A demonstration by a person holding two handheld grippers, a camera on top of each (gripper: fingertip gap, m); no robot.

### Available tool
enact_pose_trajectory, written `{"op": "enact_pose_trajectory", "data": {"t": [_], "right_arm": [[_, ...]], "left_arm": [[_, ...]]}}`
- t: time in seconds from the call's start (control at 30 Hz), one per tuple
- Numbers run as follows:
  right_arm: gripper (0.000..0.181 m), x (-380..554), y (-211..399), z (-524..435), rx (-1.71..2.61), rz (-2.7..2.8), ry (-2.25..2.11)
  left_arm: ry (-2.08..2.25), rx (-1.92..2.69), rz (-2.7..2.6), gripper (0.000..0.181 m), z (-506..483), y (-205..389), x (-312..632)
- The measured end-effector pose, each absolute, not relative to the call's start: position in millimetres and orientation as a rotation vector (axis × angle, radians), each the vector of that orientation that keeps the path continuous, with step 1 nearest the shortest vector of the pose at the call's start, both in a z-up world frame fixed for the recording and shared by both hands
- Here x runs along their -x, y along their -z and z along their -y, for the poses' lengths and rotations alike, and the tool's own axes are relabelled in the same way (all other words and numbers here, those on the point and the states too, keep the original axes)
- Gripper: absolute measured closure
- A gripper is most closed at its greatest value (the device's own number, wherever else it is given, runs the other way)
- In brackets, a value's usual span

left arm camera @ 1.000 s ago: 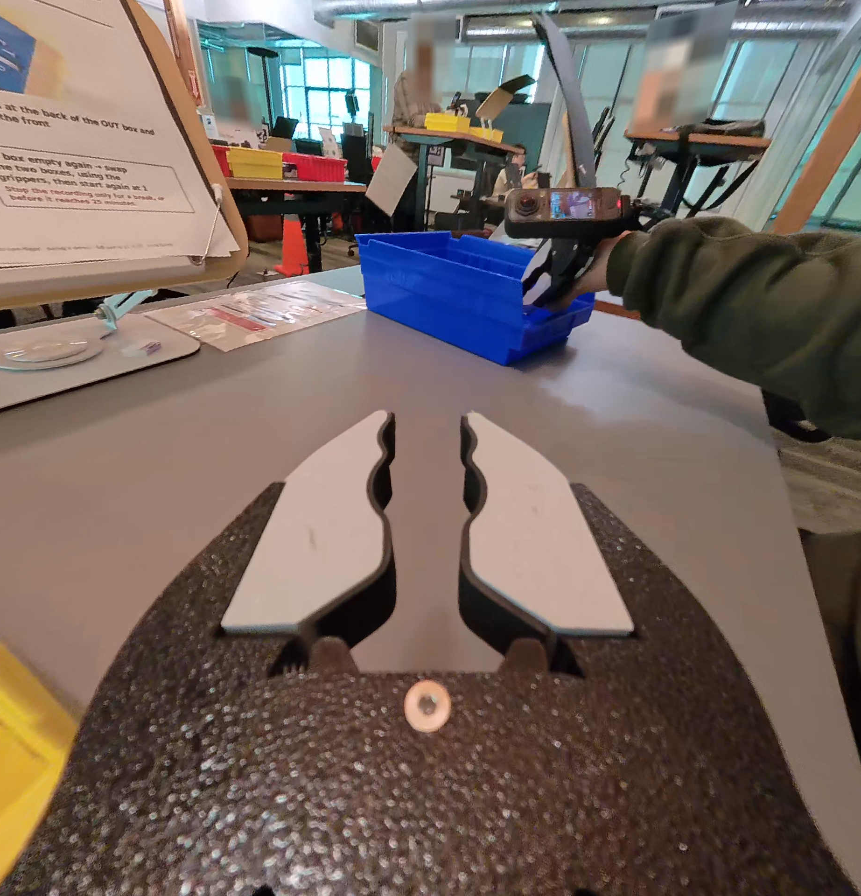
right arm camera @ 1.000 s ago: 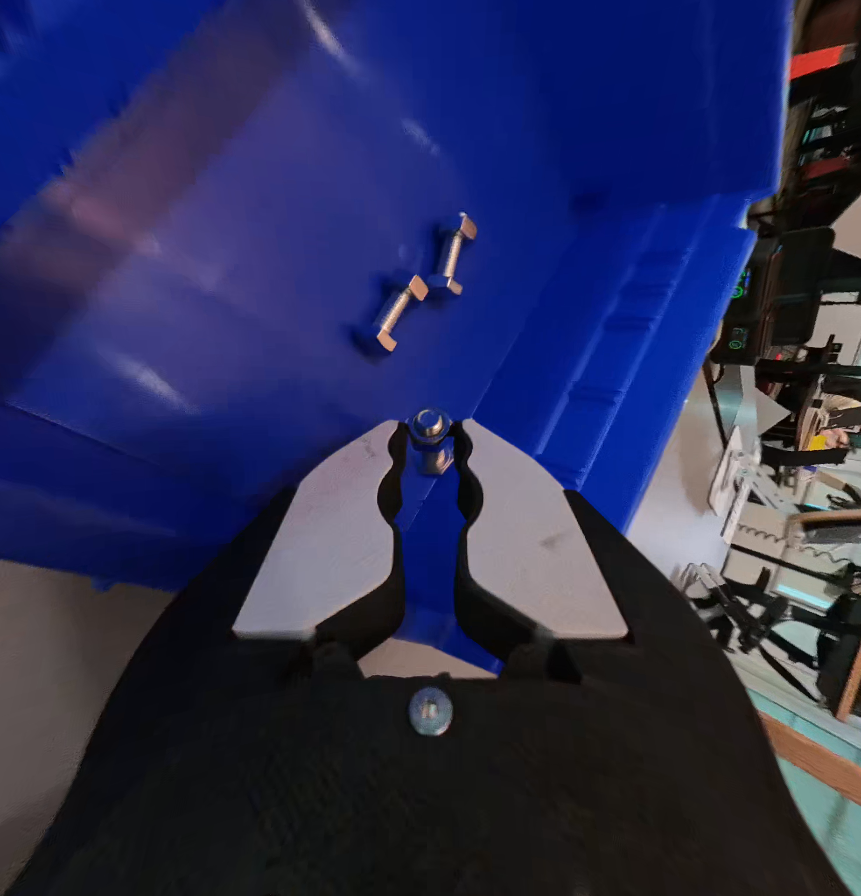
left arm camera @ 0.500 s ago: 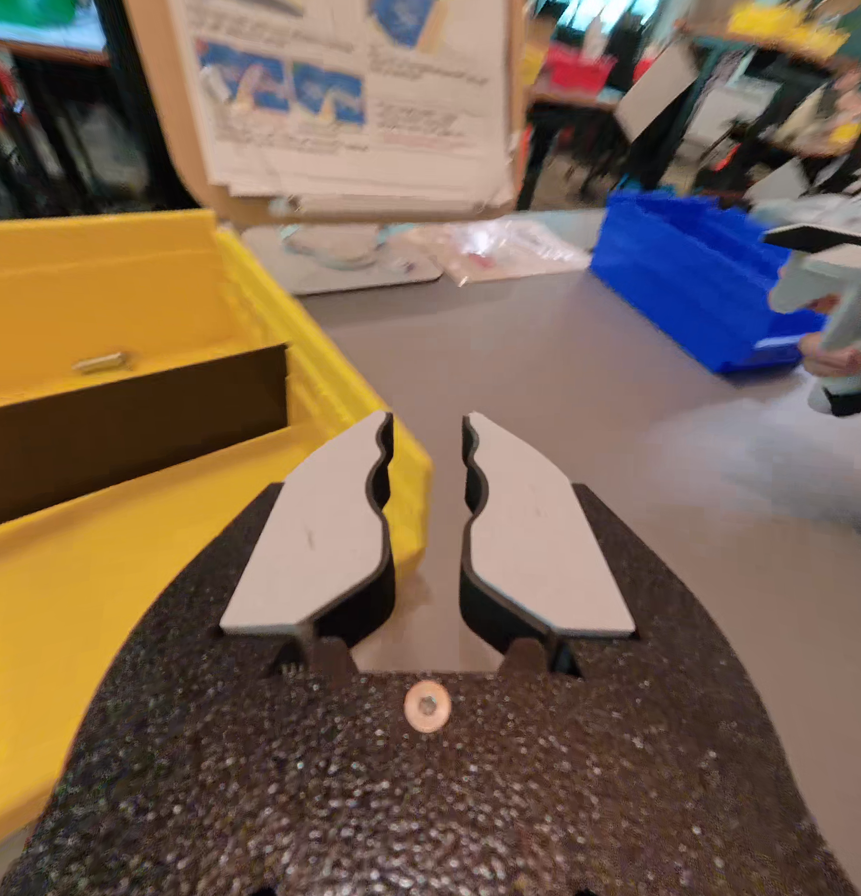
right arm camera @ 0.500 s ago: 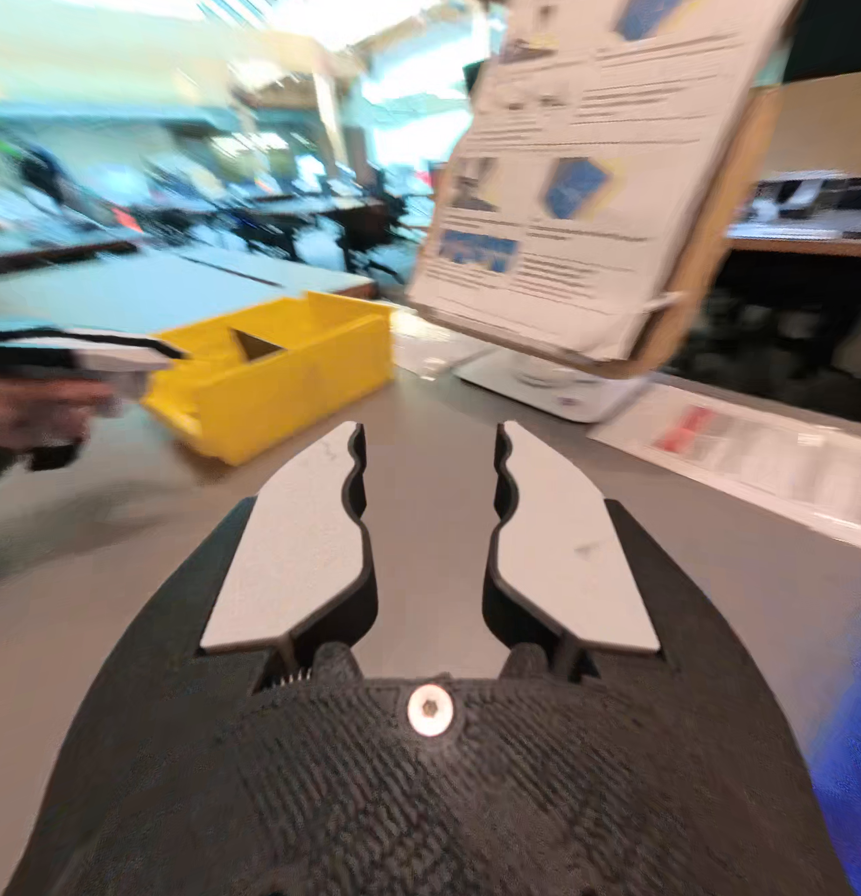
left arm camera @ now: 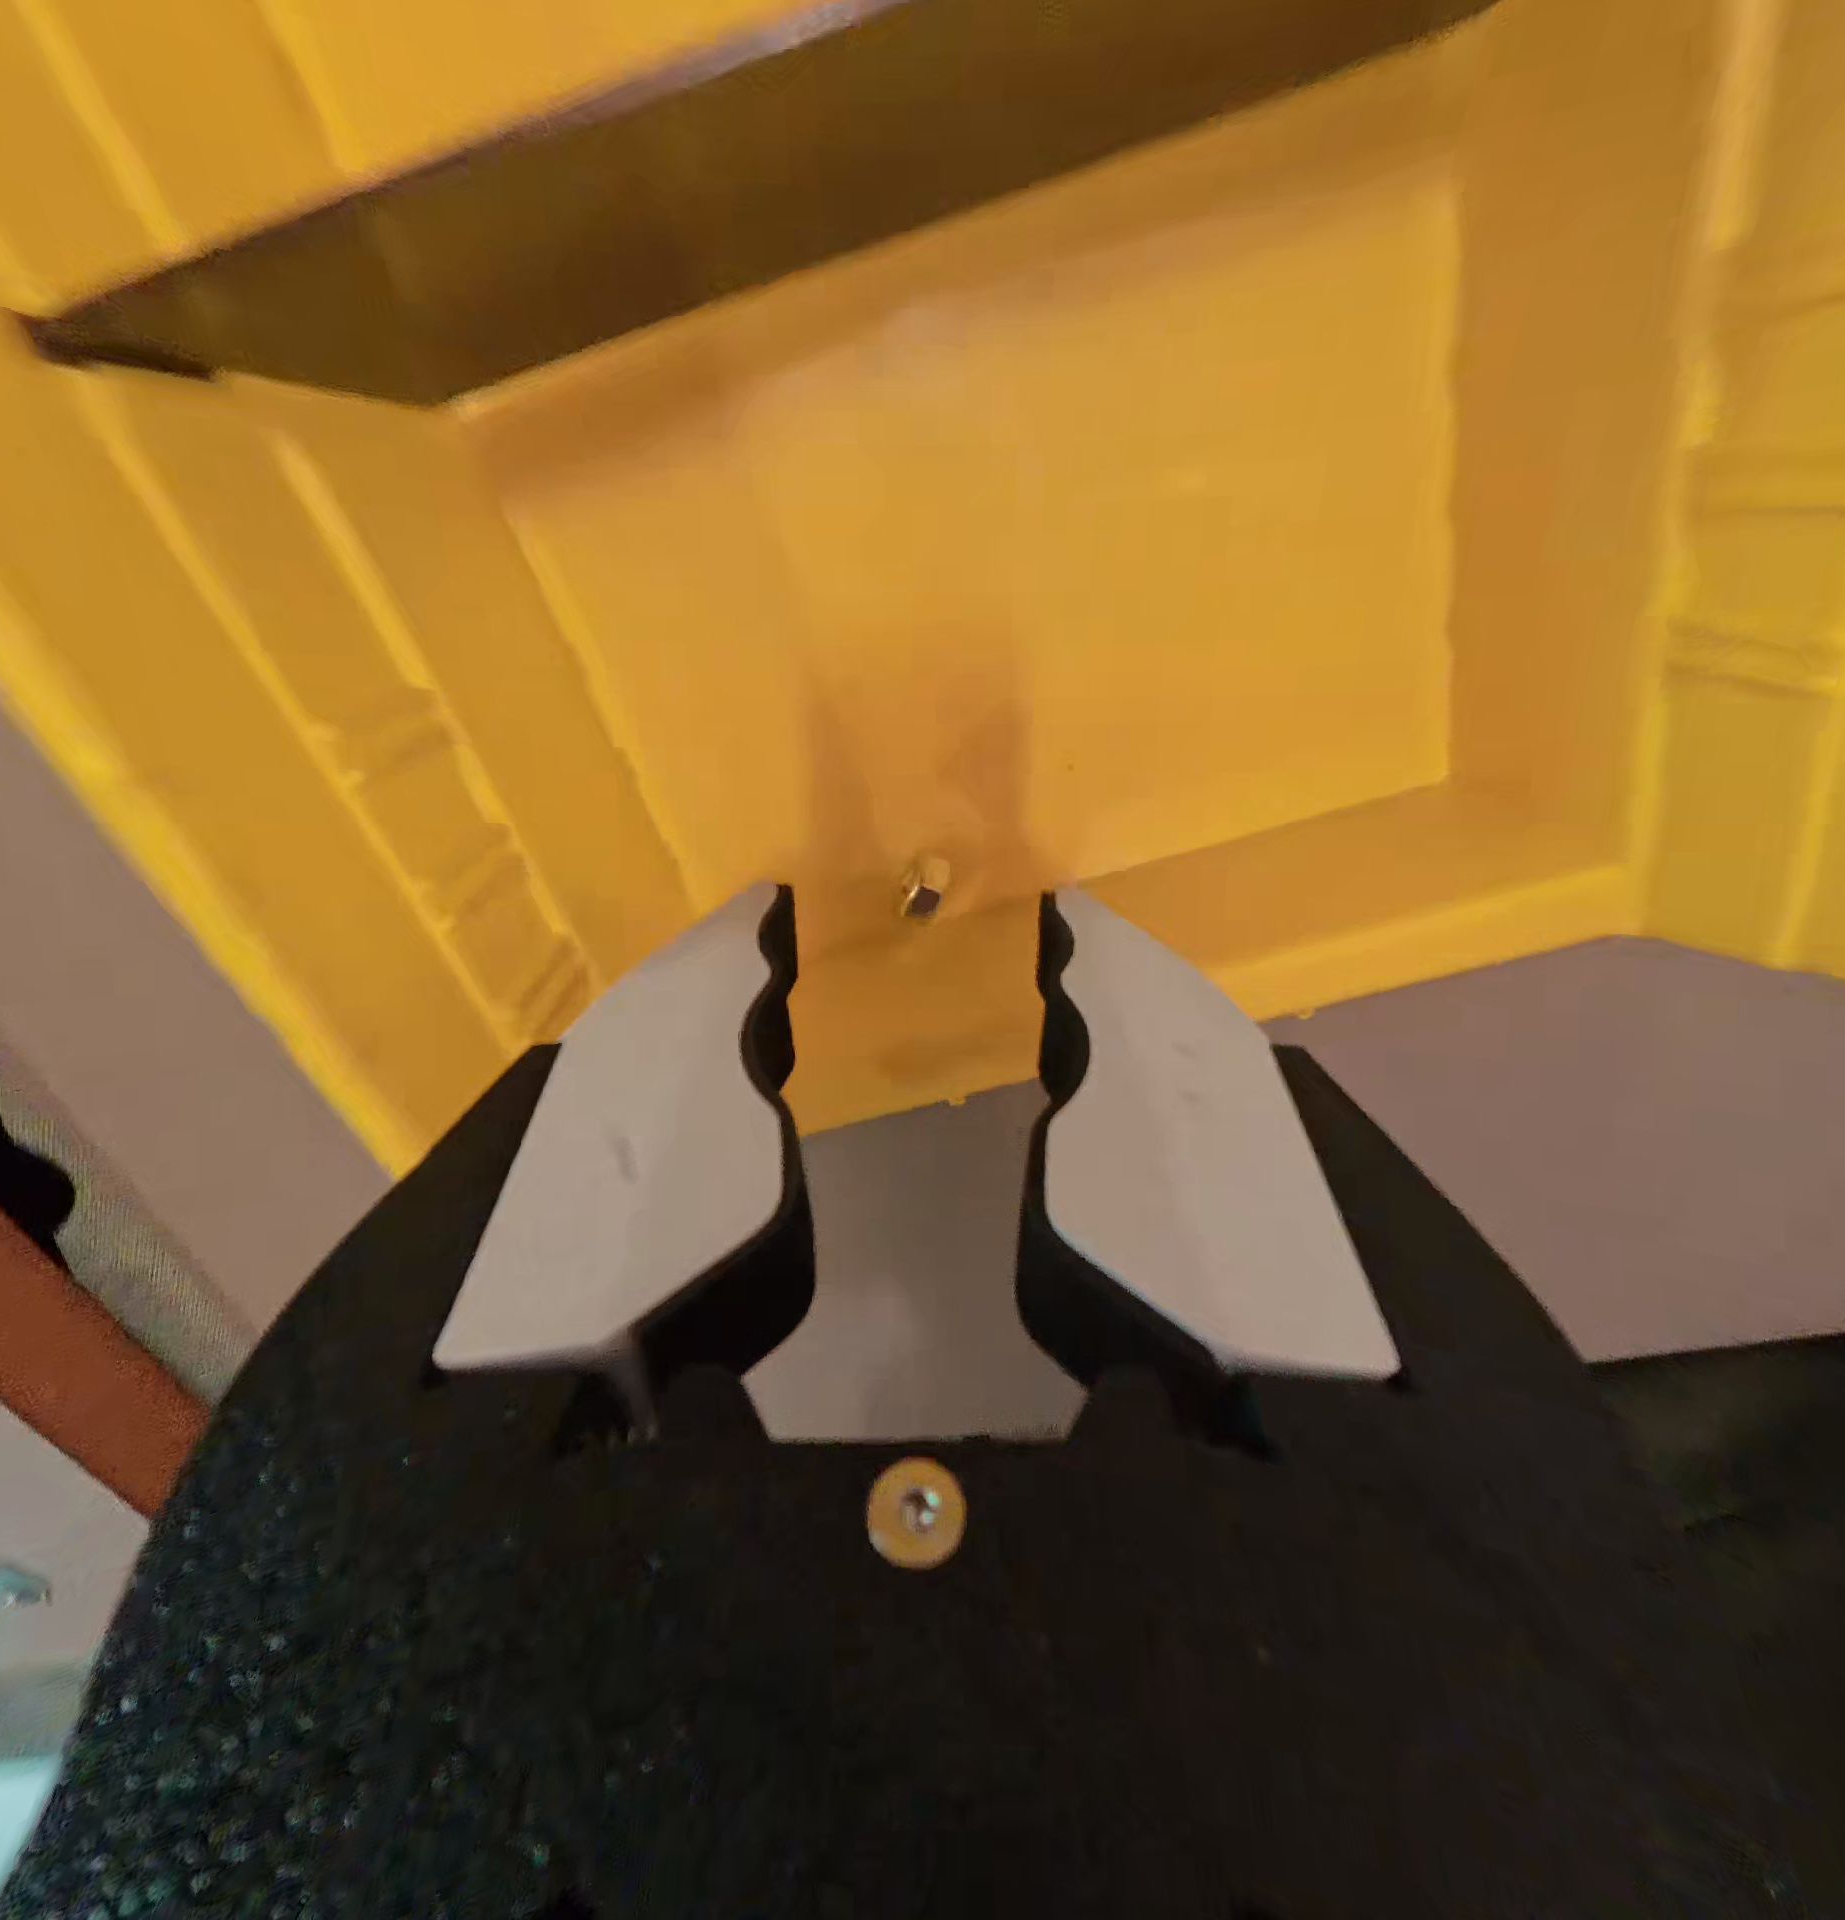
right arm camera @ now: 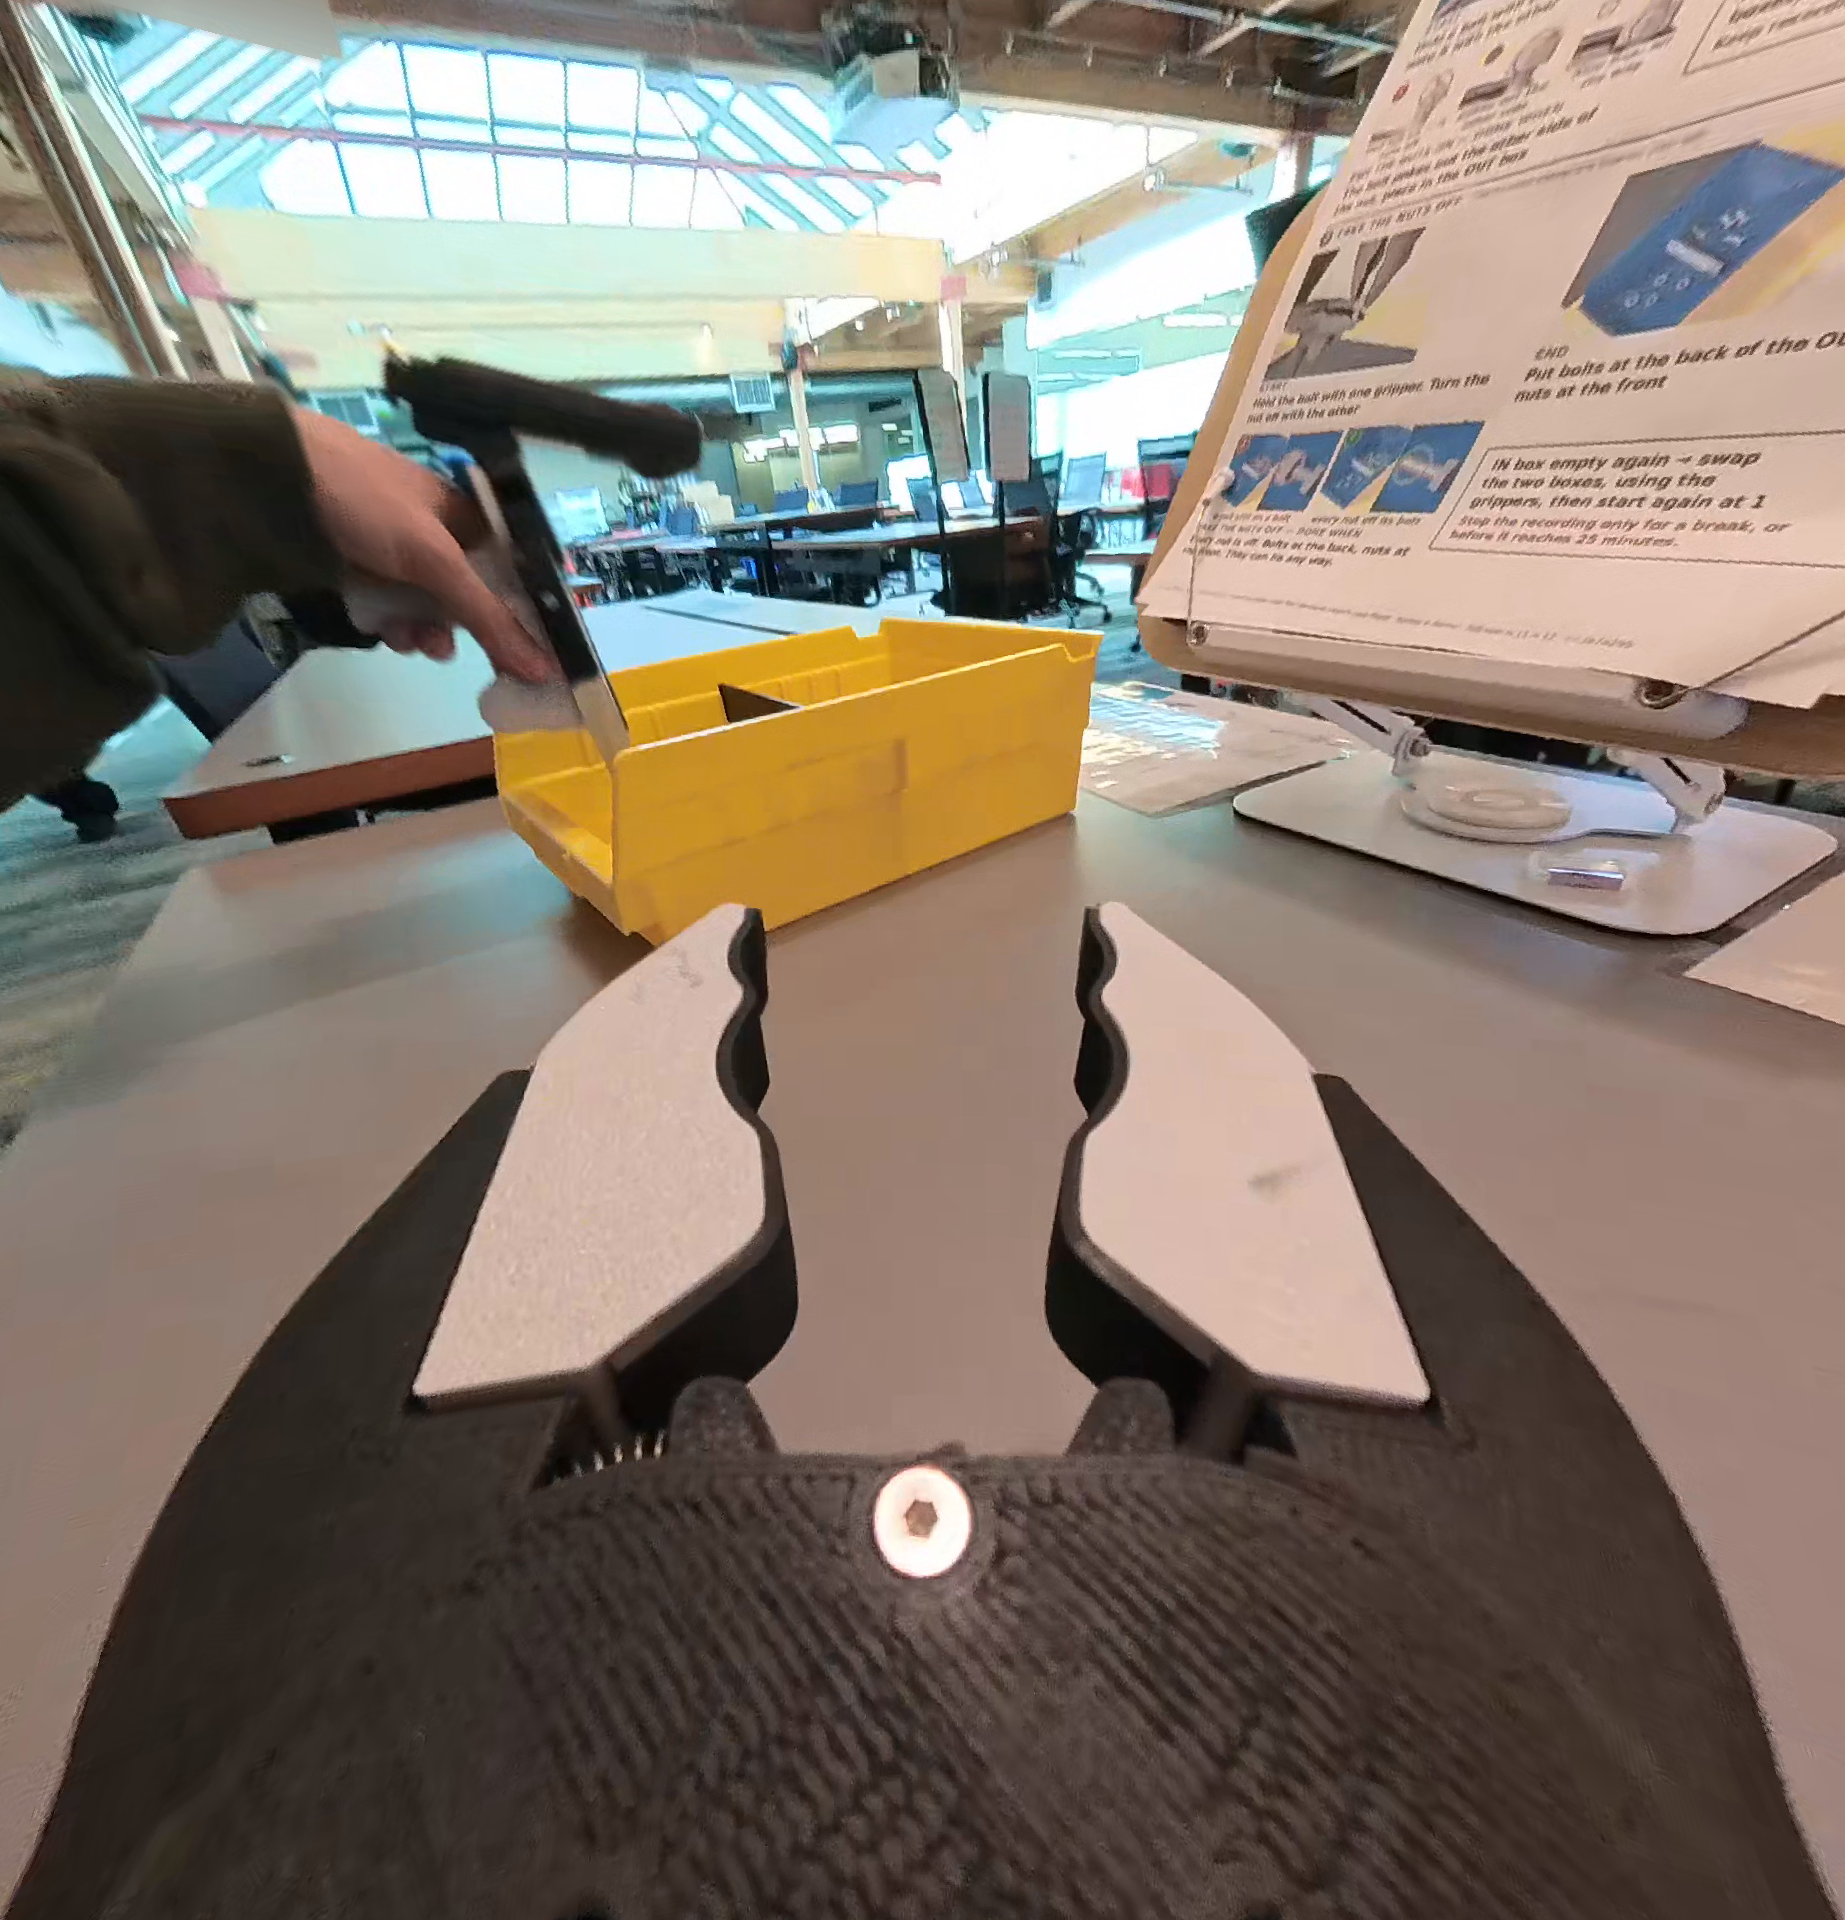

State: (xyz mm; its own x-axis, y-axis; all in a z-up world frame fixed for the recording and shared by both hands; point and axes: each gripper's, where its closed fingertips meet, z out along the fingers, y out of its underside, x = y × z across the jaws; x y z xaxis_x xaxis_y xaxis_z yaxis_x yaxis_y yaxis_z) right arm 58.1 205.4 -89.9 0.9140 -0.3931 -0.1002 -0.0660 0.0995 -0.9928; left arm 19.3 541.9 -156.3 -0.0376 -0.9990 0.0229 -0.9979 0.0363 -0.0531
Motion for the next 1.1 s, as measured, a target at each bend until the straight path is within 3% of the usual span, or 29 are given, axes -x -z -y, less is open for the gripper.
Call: {"op": "enact_pose_trajectory", "data": {"t": [0.03,0.2,0.43,0.5,0.6,0.83,1.1], "right_arm": [[0.124,-58,89,-204,1.451,-0.386,0.24],[0.123,-55,89,-202,1.444,-0.383,0.21],[0.123,-61,88,-198,1.414,-0.427,0.164],[0.123,-62,88,-197,1.407,-0.436,0.157],[0.124,-61,88,-197,1.415,-0.433,0.163],[0.116,-37,73,-224,1.455,-0.183,0.459],[0.129,22,48,-266,1.321,0.045,0.378]], "left_arm": [[0.012,2.209,-2.266,0.137,-541,165,-17],[-0.289,2.297,-2.343,0.137,-545,189,-3],[-0.434,2.297,-2.422,0.174,-549,200,0],[-0.384,2.261,-2.474,0.174,-548,197,-2],[0.017,2.302,-2.41,0.174,-534,173,-23],[1.699,1.913,-2.277,0.174,-398,36,-43],[2.206,1.671,-2.557,0.174,-269,51,22]]}}
